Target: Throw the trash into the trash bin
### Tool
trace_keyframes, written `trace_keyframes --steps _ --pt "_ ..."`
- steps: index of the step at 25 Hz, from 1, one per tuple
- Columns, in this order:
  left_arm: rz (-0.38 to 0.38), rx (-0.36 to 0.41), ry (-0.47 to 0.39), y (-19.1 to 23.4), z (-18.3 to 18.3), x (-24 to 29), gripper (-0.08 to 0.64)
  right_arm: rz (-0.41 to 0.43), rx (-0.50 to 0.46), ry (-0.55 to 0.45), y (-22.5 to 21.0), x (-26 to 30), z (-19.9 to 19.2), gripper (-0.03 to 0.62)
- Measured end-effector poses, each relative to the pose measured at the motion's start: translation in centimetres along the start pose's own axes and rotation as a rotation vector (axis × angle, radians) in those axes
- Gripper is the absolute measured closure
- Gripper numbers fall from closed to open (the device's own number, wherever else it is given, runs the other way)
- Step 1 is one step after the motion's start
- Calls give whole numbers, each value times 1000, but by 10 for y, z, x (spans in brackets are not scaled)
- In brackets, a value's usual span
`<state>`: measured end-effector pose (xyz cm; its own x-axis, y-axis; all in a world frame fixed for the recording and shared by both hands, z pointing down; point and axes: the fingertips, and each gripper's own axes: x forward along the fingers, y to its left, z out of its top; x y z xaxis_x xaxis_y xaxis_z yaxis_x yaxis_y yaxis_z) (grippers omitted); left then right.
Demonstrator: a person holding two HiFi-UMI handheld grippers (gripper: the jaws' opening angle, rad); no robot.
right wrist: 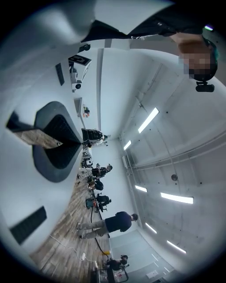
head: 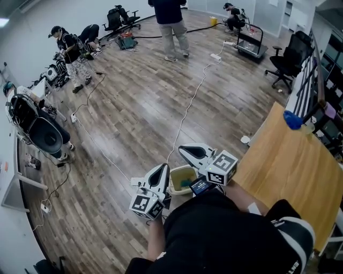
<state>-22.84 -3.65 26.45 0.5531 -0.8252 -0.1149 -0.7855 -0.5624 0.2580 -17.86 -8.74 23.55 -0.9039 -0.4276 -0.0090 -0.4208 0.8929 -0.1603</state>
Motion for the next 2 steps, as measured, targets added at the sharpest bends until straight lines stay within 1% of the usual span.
trace_keyframes --steps 2 --pt "0 -5 -3 -2 1 1 554 3 11 5 1 -1 -1 594"
